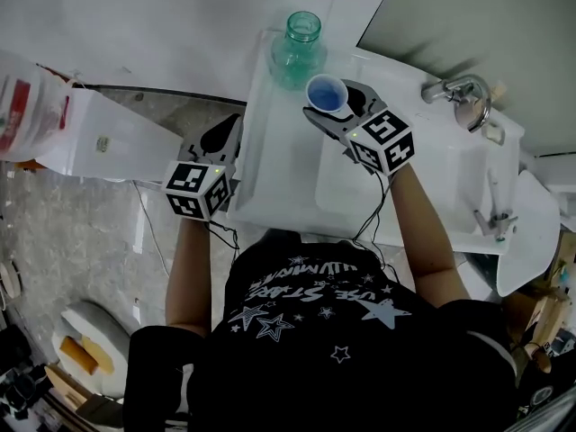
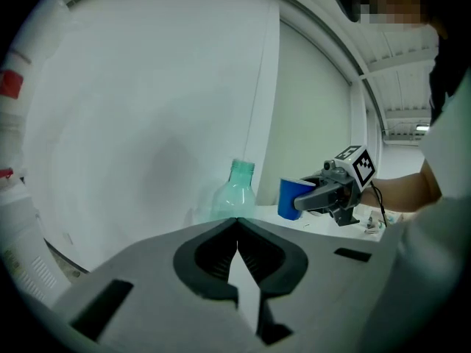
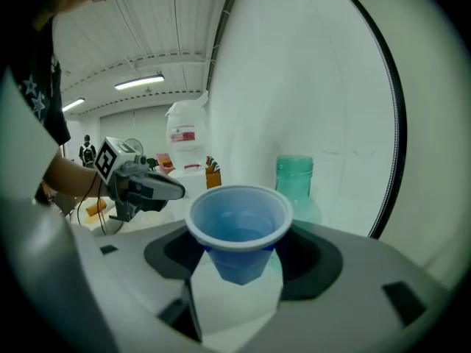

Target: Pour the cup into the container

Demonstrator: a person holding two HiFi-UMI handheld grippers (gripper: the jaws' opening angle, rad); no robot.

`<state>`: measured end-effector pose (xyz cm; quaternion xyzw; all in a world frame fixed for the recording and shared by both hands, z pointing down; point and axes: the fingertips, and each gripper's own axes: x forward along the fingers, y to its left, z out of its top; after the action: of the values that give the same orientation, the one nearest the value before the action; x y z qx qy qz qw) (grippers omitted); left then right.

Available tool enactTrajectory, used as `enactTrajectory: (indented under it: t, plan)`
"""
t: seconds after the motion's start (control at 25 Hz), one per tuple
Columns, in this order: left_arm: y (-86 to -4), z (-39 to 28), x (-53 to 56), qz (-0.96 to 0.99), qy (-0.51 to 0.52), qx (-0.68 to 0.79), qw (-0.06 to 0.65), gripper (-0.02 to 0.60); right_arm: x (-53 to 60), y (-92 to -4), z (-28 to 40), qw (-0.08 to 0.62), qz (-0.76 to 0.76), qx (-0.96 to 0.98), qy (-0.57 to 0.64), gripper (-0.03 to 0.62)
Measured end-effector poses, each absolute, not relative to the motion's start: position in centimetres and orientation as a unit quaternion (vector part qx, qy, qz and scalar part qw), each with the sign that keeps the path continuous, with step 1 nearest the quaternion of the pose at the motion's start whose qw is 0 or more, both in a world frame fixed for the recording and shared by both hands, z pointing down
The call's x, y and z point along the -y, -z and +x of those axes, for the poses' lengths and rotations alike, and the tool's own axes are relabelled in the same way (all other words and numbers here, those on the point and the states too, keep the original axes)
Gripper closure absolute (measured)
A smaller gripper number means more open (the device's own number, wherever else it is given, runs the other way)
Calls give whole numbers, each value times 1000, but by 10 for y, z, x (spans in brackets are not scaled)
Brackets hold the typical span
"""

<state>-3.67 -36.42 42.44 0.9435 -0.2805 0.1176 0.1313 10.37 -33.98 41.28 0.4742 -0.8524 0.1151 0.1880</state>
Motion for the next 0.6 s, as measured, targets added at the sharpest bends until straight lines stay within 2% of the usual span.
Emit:
enactTrajectory:
  t: [0.4, 0.6]
  plan:
    - [-388, -7, 385, 954, -103, 259, 109, 571, 368, -359, 144, 193, 496, 839, -116, 299]
    - [-373, -3, 400, 957, -93, 254, 105, 571, 390, -347, 161, 220, 502, 828, -118, 299]
